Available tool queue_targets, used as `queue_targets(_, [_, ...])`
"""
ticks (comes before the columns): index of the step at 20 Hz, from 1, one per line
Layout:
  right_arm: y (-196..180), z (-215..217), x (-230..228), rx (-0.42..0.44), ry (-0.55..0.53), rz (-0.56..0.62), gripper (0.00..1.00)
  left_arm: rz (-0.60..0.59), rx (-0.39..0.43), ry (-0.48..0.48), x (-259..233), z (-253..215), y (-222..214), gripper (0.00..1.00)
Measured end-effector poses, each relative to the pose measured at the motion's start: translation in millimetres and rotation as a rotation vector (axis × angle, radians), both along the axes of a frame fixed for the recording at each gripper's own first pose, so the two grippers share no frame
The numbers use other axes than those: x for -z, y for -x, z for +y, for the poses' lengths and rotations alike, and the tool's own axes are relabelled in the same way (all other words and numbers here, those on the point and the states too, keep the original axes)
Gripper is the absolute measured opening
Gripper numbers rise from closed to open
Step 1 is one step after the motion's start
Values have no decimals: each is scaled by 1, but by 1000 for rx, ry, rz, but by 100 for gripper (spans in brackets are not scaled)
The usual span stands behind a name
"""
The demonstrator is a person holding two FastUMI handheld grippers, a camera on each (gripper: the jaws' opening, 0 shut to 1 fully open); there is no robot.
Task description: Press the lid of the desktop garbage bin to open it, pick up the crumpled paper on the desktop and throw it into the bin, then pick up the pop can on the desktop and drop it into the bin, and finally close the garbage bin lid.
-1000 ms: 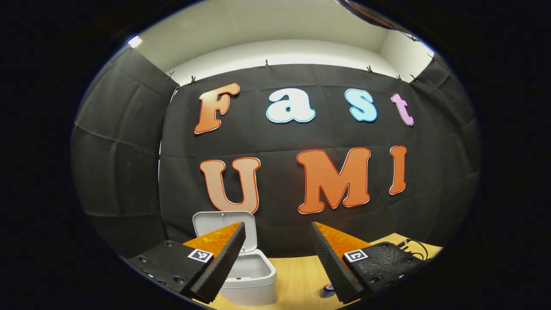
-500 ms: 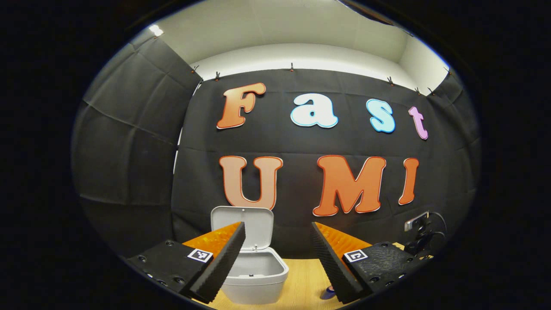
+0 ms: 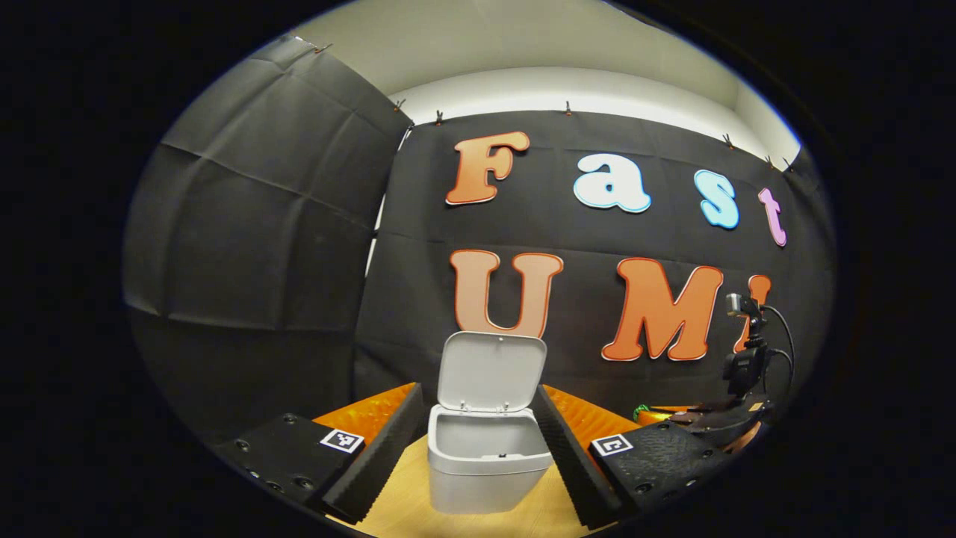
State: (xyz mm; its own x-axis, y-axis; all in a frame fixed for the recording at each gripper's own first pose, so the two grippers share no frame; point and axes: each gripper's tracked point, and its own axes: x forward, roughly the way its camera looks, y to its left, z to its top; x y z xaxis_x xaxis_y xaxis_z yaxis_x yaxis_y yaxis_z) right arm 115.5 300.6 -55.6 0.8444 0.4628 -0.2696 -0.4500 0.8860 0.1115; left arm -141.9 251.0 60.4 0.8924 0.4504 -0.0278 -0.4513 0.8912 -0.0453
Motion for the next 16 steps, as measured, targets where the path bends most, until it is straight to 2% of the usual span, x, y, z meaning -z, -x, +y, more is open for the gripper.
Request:
queue_targets(2, [-4,32,-2,-49,-6,-2,13,4,-37,1,2,14,12,92])
queue_targets(3, [-6,50,-4,-73,-9,-5,14,7,-56,-4,3,19,18,94])
queue_targets(6, [-8,94,-3,-138,-7,3,14,15,-95,-18,5,31,35,92])
queue_targets(9, [-17,130,-1,-174,-1,-11,13,26,-118,-19,8,36,43,93])
queue_targets(15, [-21,167,18,-219,24,-6,14,49,-168,-36,14,45,53,94])
queue_targets(16, [-19,169,17,-230,26,-15,19,50,-173,-33,15,46,53,93])
